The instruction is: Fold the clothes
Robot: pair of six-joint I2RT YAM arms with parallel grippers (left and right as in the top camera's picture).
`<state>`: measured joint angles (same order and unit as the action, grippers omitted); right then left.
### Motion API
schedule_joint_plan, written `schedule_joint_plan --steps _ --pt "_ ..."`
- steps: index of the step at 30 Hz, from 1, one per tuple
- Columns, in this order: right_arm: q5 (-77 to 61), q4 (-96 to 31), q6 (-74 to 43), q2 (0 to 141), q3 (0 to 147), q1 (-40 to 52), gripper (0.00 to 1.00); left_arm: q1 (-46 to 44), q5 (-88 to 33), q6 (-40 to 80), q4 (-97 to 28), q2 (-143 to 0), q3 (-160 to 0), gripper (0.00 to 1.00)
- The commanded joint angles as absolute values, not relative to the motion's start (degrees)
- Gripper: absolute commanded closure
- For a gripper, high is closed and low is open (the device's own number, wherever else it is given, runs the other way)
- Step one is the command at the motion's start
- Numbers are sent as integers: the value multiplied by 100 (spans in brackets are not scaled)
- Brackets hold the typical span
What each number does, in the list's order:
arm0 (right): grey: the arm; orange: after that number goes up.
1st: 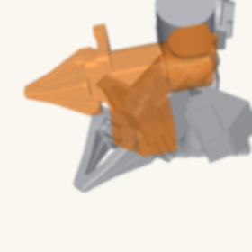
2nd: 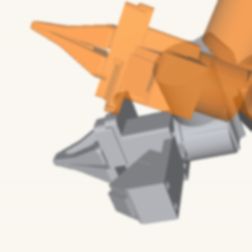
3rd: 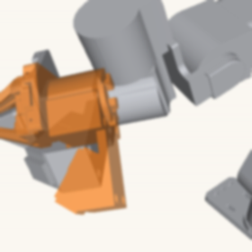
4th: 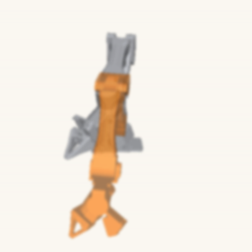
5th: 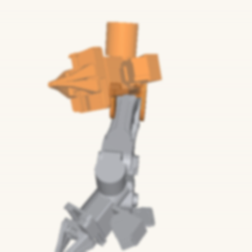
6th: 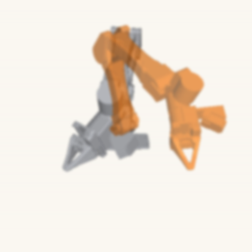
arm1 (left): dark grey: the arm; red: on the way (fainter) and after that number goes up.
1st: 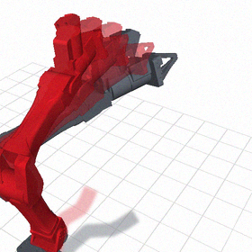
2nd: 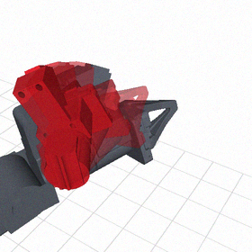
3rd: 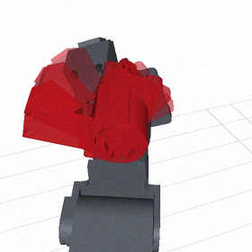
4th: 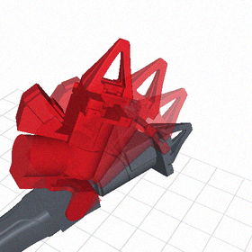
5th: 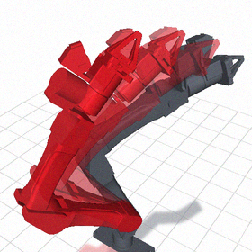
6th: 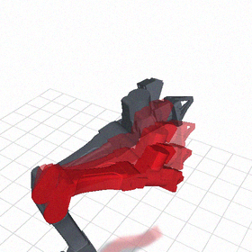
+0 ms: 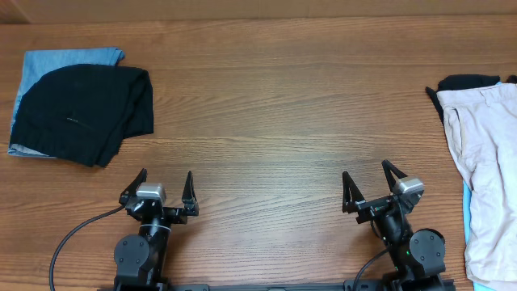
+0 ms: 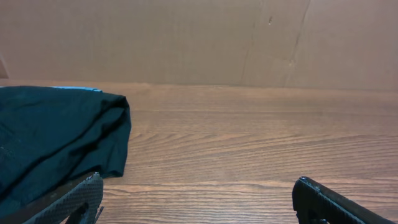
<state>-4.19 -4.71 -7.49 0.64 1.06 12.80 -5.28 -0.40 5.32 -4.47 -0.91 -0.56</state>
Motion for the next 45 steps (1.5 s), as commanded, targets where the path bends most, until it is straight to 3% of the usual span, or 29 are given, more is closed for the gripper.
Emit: schedule_joint_plan --steps 1,31,35,45 --pt "-366 -445 -764 32 47 1313 0 -569 -64 362 -438 -64 -27 0" --pt "-362 -445 -762 32 47 1313 0 -569 -64 362 -438 -64 -27 0" --pt "274 -213 -703 32 47 1310 0 -569 -67 362 -438 -64 -27 0" --pt "270 -202 -746 32 47 1310 0 -569 -64 362 -438 -64 -27 0"
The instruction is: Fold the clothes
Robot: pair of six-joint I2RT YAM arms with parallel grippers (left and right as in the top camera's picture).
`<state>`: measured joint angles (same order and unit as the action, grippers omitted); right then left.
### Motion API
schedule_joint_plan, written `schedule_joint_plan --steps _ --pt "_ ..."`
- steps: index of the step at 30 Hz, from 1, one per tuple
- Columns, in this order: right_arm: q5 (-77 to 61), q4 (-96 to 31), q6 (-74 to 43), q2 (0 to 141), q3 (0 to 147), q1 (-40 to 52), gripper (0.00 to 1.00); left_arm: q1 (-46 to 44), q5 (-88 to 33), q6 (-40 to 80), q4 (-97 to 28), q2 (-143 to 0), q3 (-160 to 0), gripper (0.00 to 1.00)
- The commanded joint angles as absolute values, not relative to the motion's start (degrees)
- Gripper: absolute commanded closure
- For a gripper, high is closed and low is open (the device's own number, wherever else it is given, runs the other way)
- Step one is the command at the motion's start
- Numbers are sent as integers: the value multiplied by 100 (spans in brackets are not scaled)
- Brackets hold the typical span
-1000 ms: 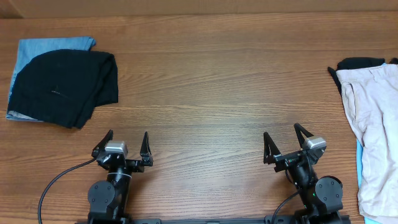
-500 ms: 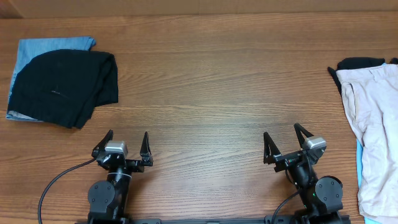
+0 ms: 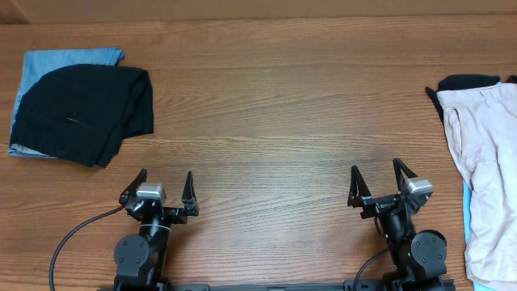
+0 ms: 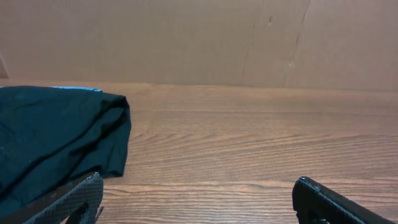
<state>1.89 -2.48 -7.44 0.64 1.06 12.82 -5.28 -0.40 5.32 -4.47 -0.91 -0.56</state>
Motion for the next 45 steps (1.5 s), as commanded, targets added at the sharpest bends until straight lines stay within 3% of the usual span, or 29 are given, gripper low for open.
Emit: schedule_joint_plan --steps 1,8,13,24,34,41,42,45 --pt "268 -204 -746 32 47 1313 0 -569 -67 362 -438 -64 -27 0" --pt "274 -355 -749 34 154 1313 0 -569 -64 362 -438 -64 -27 0" --pt "725 -1297 -744 375 1328 1310 0 -569 -64 362 -438 -64 -27 0" --pt "1096 -3391 -698 4195 5568 1177 0 -569 -64 362 -438 -64 -27 0" --pt "600 -5988 27 8549 9413 -687 0 -569 -64 362 -438 -64 -27 0" --pt "598 -5662 231 9859 9758 -1402 0 -569 -67 362 -438 -64 -27 0" --pt "596 -5621 397 9981 9758 -1496 4 -569 -67 362 -438 -64 -27 0" --pt "591 -5520 801 10361 9758 -1806 30 -569 -64 362 -438 -64 -27 0"
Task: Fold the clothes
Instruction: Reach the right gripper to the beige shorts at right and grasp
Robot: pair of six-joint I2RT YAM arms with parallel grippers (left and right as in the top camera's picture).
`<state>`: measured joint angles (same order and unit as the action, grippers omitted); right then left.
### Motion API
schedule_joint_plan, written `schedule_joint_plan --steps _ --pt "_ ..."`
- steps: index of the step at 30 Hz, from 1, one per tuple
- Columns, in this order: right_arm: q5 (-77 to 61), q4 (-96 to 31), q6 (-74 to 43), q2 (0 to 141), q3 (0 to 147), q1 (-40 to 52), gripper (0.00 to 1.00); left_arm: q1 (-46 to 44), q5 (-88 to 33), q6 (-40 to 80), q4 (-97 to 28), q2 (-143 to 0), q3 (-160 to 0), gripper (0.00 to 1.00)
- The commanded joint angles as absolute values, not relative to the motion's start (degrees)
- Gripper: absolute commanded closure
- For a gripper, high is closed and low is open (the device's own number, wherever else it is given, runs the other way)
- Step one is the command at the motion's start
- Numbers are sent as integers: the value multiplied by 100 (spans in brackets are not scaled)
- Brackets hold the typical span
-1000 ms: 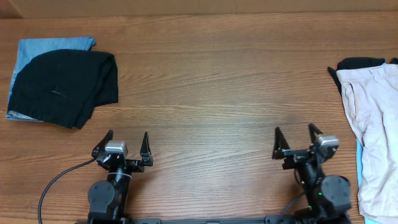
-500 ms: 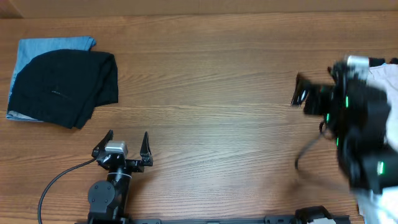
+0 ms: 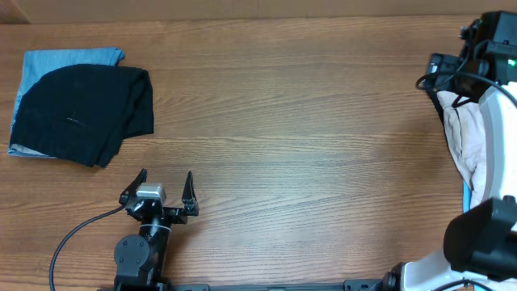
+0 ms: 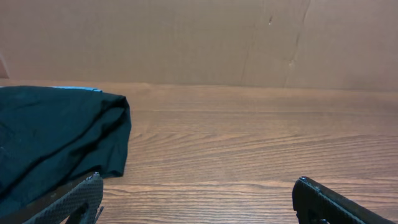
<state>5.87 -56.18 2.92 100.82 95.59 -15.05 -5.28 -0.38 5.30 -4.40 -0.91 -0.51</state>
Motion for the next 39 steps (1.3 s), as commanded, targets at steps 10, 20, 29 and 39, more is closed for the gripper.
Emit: schedule_joint_plan --steps 10,20,29,39 --pt "548 -4864 1625 11483 9756 -2226 27 -569 -67 362 -438 -64 -27 0" --pt "1164 -3920 2279 12453 9756 -2294 21 -569 -64 362 -438 -64 -27 0" --pt "969 -3645 2279 12820 9747 -2569 24 -569 -64 362 -438 -64 -27 0" --pt "751 -3669 2298 12820 9747 -2602 12 -569 -64 362 -438 -64 -27 0"
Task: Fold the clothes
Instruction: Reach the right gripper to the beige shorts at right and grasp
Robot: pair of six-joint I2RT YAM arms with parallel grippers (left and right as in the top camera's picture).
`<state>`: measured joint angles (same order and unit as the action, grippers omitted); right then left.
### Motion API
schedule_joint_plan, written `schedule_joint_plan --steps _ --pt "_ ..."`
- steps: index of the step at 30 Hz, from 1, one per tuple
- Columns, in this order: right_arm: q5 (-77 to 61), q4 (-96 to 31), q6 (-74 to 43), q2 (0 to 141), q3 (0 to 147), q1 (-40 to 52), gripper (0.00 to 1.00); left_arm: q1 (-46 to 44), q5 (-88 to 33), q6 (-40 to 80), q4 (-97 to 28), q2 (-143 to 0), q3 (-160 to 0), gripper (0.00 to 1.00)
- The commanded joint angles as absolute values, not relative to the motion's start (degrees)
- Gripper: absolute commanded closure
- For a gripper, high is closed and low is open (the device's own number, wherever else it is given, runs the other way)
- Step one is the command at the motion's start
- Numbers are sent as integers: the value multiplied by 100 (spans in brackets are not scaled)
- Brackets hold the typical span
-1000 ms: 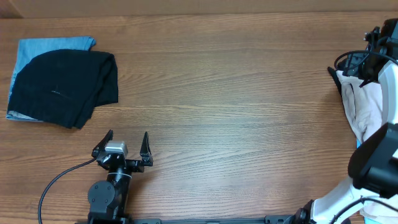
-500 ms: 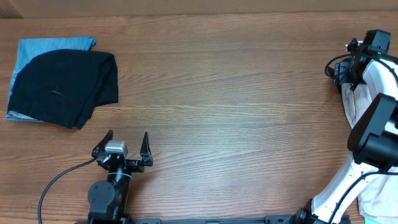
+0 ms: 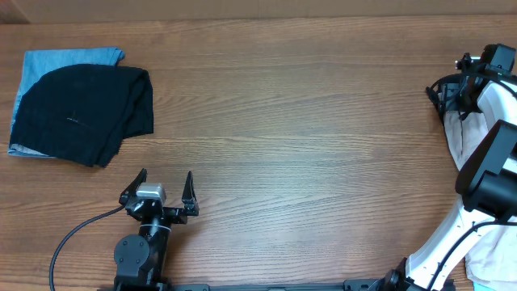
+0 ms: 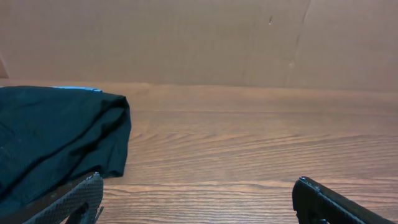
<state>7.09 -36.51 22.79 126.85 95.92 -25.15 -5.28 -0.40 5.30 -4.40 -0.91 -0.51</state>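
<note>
At the far left a folded black garment (image 3: 81,113) lies on a light blue one (image 3: 73,58); the black one (image 4: 56,137) also fills the left of the left wrist view. My left gripper (image 3: 166,187) rests open near the front edge, with nothing between its fingers (image 4: 68,199). A beige garment (image 3: 462,144) lies over a black one (image 3: 443,87) at the right edge. My right gripper (image 3: 456,86) is down at the far end of that pile, among the cloth. Its jaws are too small and dark to read.
The wooden table (image 3: 283,121) stretches between the two piles. A brown cardboard wall (image 4: 199,37) stands behind the table. My right arm (image 3: 493,162) reaches along the right edge over the beige garment, and a strip of blue cloth shows under it.
My right gripper has shifted a little nearer and lower, from above the far right corner onto the far end of the right pile. The left gripper and the left pile are unchanged.
Both grippers first rested open near the front edge. The right one then stood slightly further right. After that the right arm was stretched to the far right corner above the beige and black pile, and now its gripper sits in that pile's far end. The left arm stayed still.
</note>
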Motion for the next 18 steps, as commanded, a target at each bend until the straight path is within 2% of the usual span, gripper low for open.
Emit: schedule_joint_plan --steps 1,5,9,12,14,16,18 --pt "744 -3701 2298 12820 9747 -2602 12 -569 -64 362 -438 -64 -27 0" --pt "744 -3848 2298 12820 9747 -2611 15 -569 -64 362 -438 -64 -27 0" --pt "746 -3885 2298 12820 9747 -2611 47 -569 -64 362 -438 -64 -27 0" --pt "746 -3865 2296 12818 9747 -2611 66 -569 -64 362 -438 -64 -27 0" --pt "749 -3826 2296 12796 9767 -2611 85 -569 -64 362 -438 -64 -27 0" --pt "746 -3791 2246 12726 9824 -2604 95 -569 -64 362 -438 -64 -27 0" --pt "742 -3791 2056 12595 9974 -2596 96 -569 -64 362 -438 -64 -27 0"
